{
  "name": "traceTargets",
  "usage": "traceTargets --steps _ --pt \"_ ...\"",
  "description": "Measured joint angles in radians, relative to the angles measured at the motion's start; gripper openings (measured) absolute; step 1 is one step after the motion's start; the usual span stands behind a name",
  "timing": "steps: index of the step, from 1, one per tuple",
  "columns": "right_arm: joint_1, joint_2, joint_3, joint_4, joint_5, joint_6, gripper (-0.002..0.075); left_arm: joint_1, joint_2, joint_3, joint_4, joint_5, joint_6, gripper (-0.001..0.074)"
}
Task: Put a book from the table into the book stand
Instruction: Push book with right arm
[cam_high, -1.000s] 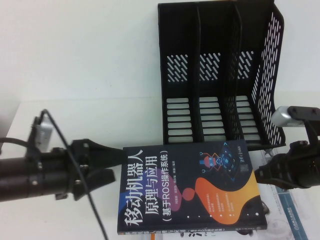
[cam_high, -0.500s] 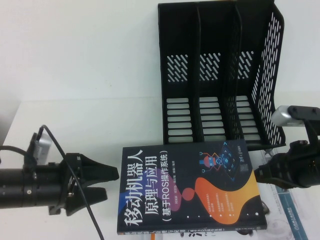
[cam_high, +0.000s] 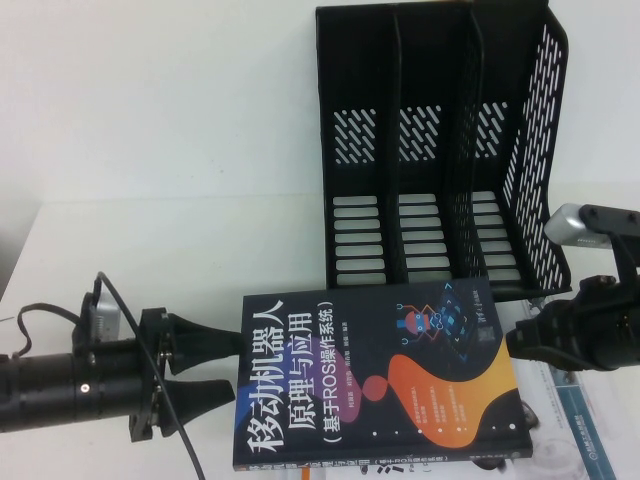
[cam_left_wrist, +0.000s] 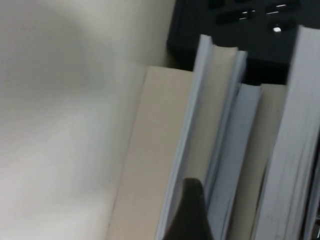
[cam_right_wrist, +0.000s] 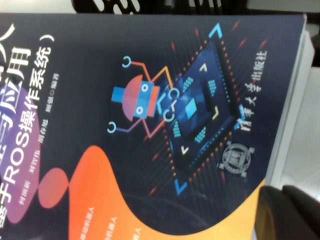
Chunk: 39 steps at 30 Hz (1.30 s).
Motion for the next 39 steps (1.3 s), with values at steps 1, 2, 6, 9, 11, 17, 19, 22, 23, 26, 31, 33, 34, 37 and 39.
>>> traceTargets --steps 1,2,6,9,11,17,19,22,23,26,31,33,34,37,39 --pt "0.000 0.000 0.000 0.002 0.000 0.000 -0.0003 0.000 0.006 0.000 0.000 0.000 0.000 0.0531" --pt "0.000 0.000 0.000 0.002 -0.002 0.000 -0.0003 -0.004 0.008 0.000 -0.001 0.000 0.002 0.0531" --pt "0.000 0.000 0.000 0.002 -0.003 0.000 -0.0003 -0.050 0.009 0.000 -0.009 -0.002 0.008 0.0531" --pt "0.000 0.000 0.000 0.002 -0.003 0.000 -0.0003 -0.106 0.009 0.000 -0.026 -0.002 0.011 0.0531" --pt "0.000 0.000 0.000 0.002 -0.003 0.000 -0.0003 -0.146 0.009 0.000 -0.033 -0.002 0.011 0.0531" --pt "0.000 0.000 0.000 0.002 -0.005 0.000 -0.0003 -0.223 0.009 -0.008 -0.033 -0.008 0.017 0.0521" --pt "0.000 0.000 0.000 0.002 -0.005 0.000 -0.0003 -0.230 0.009 -0.008 -0.033 -0.014 0.021 0.0486" --pt "0.000 0.000 0.000 0.004 -0.005 0.000 -0.0003 -0.234 0.009 -0.008 -0.035 -0.014 0.023 0.0383" --pt "0.000 0.000 0.000 0.004 -0.007 0.000 -0.0003 -0.235 0.009 -0.008 -0.035 -0.014 0.023 0.0333" --pt "0.000 0.000 0.000 0.004 -0.012 0.000 -0.0003 -0.236 0.009 -0.010 -0.038 0.009 0.033 0.0179" --pt "0.000 0.000 0.000 -0.005 -0.014 0.000 -0.0003 -0.236 0.009 -0.017 -0.045 0.034 0.043 0.0111" --pt "0.000 0.000 0.000 -0.020 -0.014 0.000 -0.0003 -0.236 0.008 -0.025 -0.041 0.034 0.045 0.0111" --pt "0.000 0.000 0.000 -0.027 -0.014 0.000 -0.0003 -0.237 0.002 -0.029 -0.037 0.032 0.045 0.0111" --pt "0.002 0.000 0.000 -0.060 -0.014 0.000 -0.0003 -0.237 -0.028 -0.041 -0.022 0.019 0.038 0.0111" --pt "0.006 0.000 0.000 -0.091 -0.014 0.000 -0.0003 -0.238 -0.062 -0.054 -0.006 0.007 0.016 0.0111"
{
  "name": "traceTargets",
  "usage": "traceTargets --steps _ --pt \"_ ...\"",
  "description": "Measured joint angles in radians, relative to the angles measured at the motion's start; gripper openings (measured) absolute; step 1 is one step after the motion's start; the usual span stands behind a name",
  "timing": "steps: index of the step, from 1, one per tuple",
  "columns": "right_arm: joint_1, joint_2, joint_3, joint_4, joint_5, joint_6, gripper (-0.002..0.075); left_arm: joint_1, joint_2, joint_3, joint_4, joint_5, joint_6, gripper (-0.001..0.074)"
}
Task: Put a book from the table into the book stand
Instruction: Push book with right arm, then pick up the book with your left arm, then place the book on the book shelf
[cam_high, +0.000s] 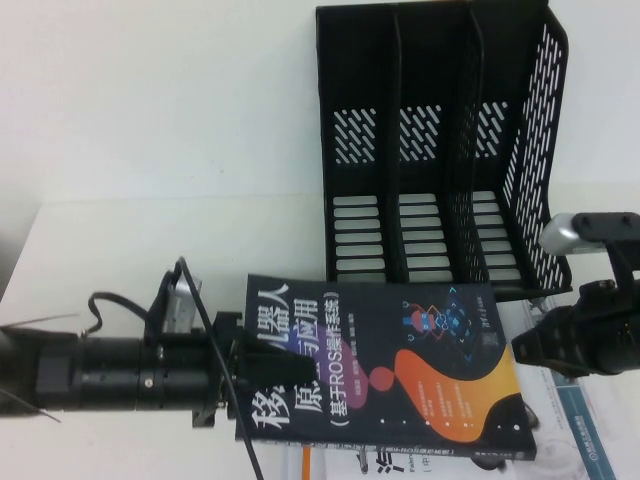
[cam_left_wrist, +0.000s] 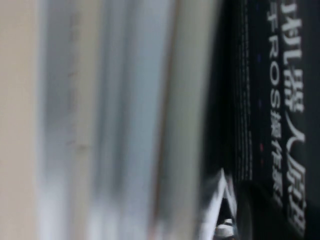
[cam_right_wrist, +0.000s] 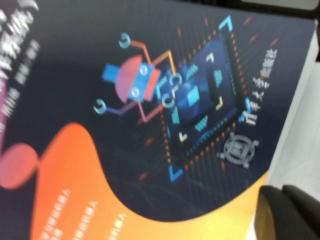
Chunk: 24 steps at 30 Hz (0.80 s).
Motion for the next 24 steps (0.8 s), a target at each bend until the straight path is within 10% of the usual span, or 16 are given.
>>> traceTargets --steps 24 --pt "0.002 -0.010 -0.001 -0.055 0.119 0.031 -0.0003 -0.002 -0.349 -0.573 0.296 -0.119 -0.509 0.0109"
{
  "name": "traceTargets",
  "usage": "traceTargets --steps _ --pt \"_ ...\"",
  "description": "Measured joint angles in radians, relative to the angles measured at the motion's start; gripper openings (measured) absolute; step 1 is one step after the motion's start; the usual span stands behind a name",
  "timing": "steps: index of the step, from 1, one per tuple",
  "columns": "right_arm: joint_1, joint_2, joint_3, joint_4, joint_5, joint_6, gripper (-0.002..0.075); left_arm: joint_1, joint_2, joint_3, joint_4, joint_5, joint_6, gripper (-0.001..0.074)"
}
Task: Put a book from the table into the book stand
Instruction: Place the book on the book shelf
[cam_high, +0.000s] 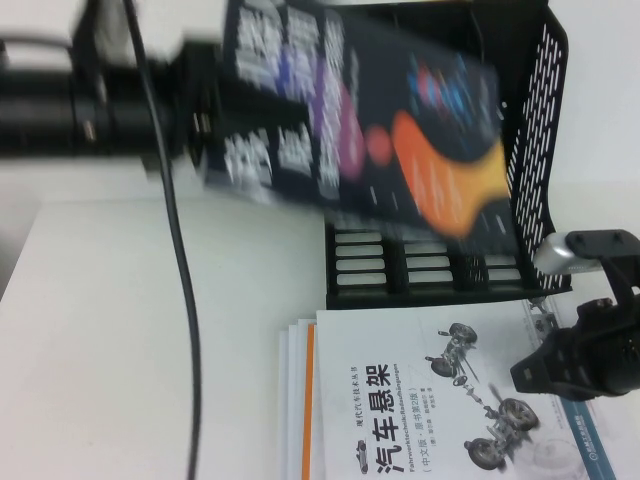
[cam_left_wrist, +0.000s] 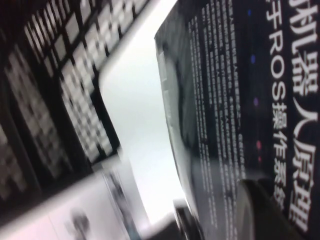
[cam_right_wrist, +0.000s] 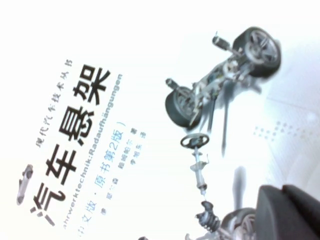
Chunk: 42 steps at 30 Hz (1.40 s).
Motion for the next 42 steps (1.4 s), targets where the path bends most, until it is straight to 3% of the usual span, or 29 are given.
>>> traceTargets --steps 8,14,26,42 --pt "0.000 0.000 0.044 0.023 -0.002 0.006 -0.0003 0.000 0.023 -0.372 0.341 -0.093 -0.296 0.0109" --pt "0.000 -0.008 0.082 0.071 -0.035 0.000 -0.0003 0.000 0.095 -0.519 0.529 -0.051 -0.455 0.0109" --pt "0.000 -0.128 0.100 0.104 -0.013 -0.006 -0.0003 -0.025 0.244 -0.549 0.624 -0.038 -0.529 0.0109" --pt "0.000 -0.742 0.101 0.171 0.043 -0.004 -0.0003 -0.207 0.342 -0.549 0.914 -0.108 -0.657 0.0108"
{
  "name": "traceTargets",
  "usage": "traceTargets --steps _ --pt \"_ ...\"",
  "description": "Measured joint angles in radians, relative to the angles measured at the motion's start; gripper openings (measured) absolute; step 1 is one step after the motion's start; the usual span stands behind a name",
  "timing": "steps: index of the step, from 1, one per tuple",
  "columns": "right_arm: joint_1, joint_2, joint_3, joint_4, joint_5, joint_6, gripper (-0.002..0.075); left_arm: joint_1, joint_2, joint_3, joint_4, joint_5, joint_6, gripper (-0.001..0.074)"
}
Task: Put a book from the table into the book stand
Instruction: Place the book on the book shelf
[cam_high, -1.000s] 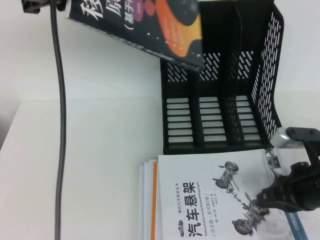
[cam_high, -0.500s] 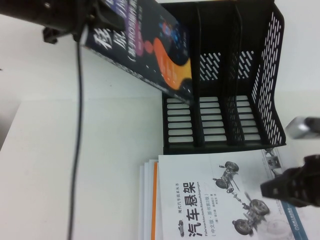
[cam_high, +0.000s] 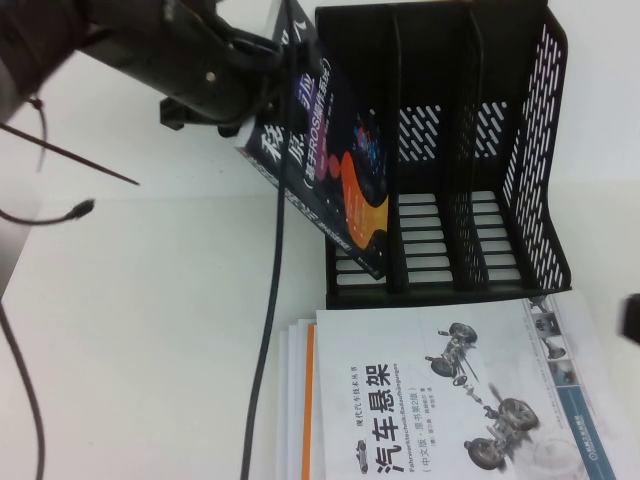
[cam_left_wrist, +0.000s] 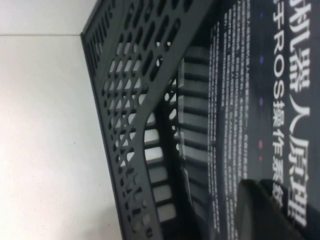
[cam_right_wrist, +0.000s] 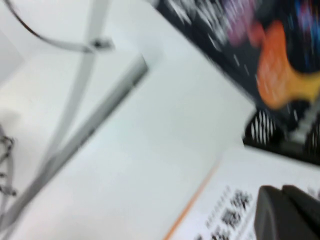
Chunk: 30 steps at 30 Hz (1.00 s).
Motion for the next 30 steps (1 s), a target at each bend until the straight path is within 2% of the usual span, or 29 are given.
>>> traceTargets --steps 7,17,19,24,27,30 --pt "0.000 -0.184 0.000 0.006 0.008 -0.002 -0.0003 -0.033 0.050 0.000 0.068 -0.036 -0.047 0.0108" --pt "0.000 -0.228 0.002 0.006 0.067 -0.004 -0.0003 -0.036 0.085 0.000 0.105 -0.046 -0.027 0.0115" --pt "0.000 -0.228 0.002 0.006 0.067 -0.008 -0.0003 -0.036 0.087 0.000 0.091 -0.048 -0.005 0.0171" --pt "0.000 -0.228 0.002 0.006 0.067 -0.035 -0.0003 -0.036 0.087 -0.008 0.013 -0.070 0.039 0.0400" --pt "0.000 -0.228 0.004 0.006 0.067 -0.042 -0.0003 -0.036 0.087 -0.011 -0.031 -0.082 0.070 0.0451" --pt "0.000 -0.228 0.006 -0.005 0.067 -0.049 -0.0003 -0.036 0.083 -0.011 -0.037 -0.085 0.082 0.0456"
